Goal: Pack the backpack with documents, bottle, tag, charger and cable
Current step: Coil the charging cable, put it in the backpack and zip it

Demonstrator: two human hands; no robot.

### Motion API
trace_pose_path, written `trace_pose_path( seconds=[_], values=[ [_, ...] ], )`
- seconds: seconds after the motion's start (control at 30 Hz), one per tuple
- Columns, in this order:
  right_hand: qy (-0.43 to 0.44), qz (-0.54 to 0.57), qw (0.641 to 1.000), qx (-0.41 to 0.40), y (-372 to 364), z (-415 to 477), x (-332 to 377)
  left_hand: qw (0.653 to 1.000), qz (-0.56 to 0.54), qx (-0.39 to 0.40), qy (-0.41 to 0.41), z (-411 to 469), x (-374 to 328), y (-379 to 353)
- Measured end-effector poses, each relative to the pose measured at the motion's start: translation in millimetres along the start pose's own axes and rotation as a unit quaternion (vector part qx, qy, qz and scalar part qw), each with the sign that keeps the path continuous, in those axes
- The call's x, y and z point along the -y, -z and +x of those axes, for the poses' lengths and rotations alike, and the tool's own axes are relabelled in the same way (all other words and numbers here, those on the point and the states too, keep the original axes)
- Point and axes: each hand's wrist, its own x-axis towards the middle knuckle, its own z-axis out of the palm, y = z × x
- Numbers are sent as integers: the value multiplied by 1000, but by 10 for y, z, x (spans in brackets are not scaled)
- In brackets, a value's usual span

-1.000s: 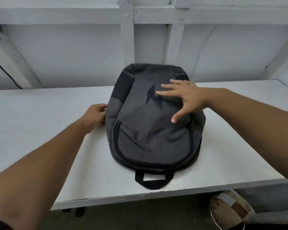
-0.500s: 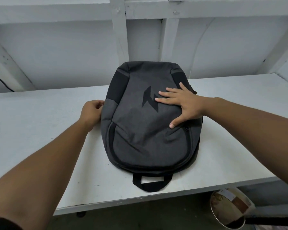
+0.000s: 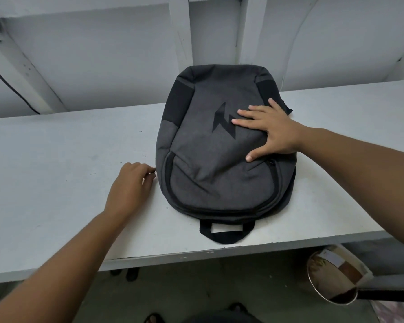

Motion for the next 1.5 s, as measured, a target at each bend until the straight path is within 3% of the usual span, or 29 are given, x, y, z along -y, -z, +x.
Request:
trace_pose_path(
  seconds=[0.4, 0.77, 1.07, 1.27, 1.4, 1.5],
  values=[
    [-34, 17, 998, -57, -107, -142, 198, 998, 1, -27, 53, -771, -513, 153],
    [-98, 26, 990, -99, -124, -259, 522, 998, -4, -41, 48, -700, -155, 202],
    [-193, -4, 974, -117, -179, -275, 872, 998, -18, -30, 45, -622, 0, 276],
    [-302, -62, 943, -127, -255, -137, 1465, 997, -44, -25, 50, -799, 141, 346],
    [-377, -20, 915, -141, -224, 87, 1983, 987, -103, -42, 119, -829, 75, 373],
    [-372, 45, 915, -152, -152, 191, 2209, 967, -168, -54, 183, -821, 61, 378]
  ],
)
